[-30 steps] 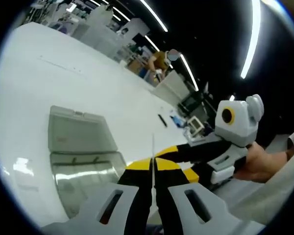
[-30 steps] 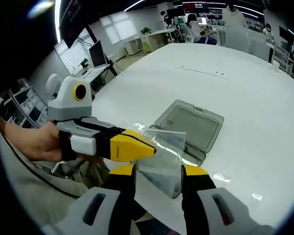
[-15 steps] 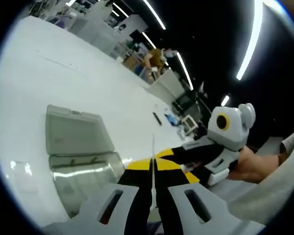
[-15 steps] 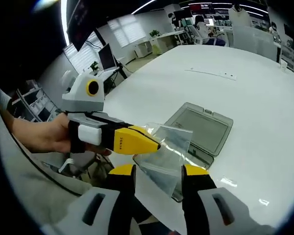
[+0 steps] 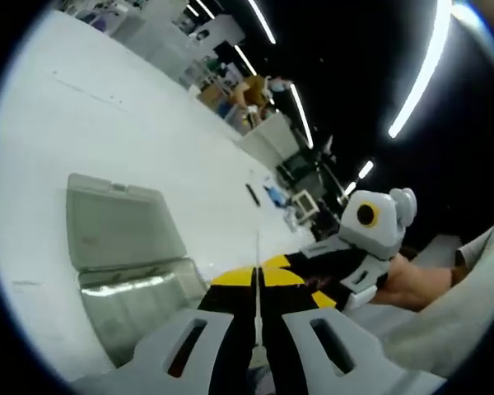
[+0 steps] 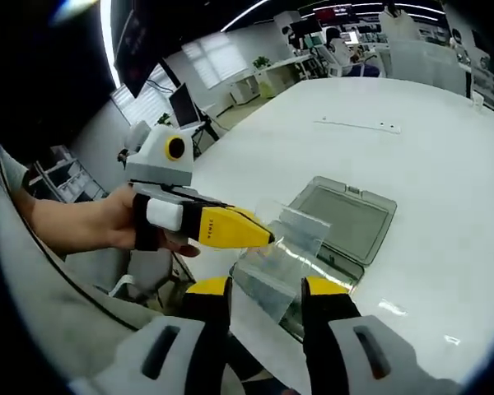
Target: Insert the divider into the dual guide fixture by aligning both edges with the guide slots and pushing it downward to the bottom, including one-sided entry, uneven engagement, binding, and posture correction.
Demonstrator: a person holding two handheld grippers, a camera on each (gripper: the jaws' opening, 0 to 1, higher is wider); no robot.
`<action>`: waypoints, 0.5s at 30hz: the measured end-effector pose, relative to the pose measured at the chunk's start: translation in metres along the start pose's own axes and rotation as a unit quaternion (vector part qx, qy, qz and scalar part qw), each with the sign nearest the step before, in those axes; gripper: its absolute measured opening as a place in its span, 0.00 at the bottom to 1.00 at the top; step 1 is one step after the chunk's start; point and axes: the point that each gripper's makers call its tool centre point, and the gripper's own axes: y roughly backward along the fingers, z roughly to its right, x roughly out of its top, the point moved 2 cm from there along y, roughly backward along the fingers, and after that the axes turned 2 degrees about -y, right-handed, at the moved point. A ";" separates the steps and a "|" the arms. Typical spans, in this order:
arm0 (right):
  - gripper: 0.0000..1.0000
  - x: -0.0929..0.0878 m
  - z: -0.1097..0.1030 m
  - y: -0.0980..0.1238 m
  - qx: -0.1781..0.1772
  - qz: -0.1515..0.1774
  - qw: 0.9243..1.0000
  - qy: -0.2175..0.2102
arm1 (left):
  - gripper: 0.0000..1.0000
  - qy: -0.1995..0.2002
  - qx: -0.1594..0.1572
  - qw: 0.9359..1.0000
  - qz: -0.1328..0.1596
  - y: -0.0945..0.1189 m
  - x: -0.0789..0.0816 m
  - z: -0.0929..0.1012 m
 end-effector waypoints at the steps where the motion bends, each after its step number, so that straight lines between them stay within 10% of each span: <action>1: 0.30 0.001 0.001 0.000 0.001 0.003 1.000 0.000 | 0.00 -0.001 -0.002 1.000 -0.001 0.000 0.001 0.001; 15: 0.28 0.012 0.006 0.006 0.087 0.056 0.994 -0.035 | 0.00 0.014 -0.049 0.999 -0.002 0.006 0.016 0.008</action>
